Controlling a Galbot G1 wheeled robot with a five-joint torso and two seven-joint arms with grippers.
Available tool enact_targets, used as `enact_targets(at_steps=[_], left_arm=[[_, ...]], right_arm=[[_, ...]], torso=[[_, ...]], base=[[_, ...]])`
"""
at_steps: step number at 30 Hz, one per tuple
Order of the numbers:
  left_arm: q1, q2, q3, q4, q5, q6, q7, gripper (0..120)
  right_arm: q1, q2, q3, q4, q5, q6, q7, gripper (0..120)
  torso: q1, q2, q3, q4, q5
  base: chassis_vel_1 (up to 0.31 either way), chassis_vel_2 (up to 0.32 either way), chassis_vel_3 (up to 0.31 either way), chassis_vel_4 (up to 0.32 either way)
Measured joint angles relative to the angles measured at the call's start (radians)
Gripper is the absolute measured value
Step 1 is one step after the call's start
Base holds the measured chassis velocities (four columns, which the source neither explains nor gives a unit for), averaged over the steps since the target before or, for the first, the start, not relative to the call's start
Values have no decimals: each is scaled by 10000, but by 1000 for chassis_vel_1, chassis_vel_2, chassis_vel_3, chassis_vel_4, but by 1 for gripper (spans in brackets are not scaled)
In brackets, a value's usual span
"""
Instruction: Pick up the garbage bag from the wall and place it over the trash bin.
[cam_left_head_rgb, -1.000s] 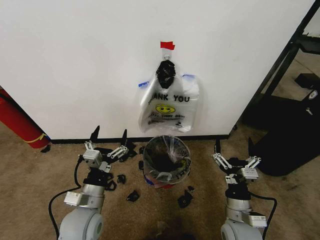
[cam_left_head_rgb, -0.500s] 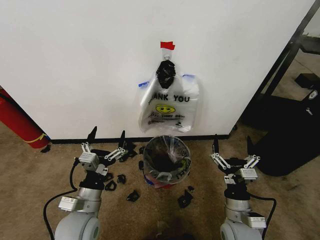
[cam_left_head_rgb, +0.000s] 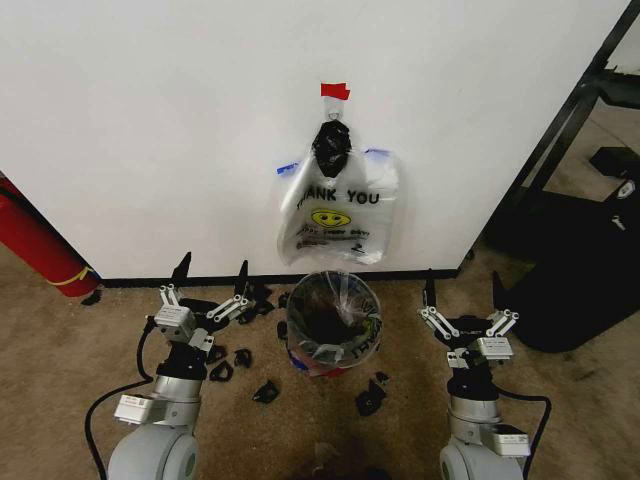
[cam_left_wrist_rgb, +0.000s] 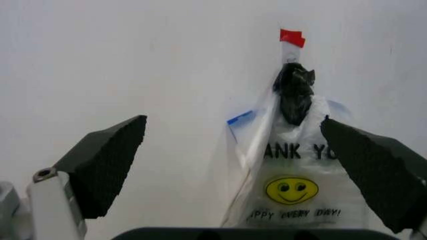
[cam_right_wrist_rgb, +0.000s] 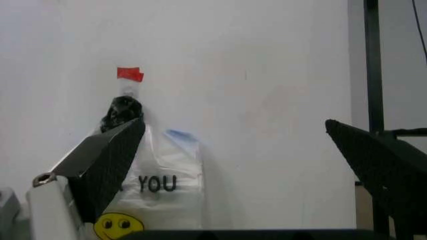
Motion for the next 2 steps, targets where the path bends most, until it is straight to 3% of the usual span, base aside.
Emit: enact_targets(at_steps=[2], left_arm=[[1, 22, -7, -1, -36, 0, -8, 100]], right_arm=[[13, 46, -11, -1, -12, 3, -4, 100]], torso=[[0, 0, 0, 0, 0]], base=[[0, 0, 0, 0]])
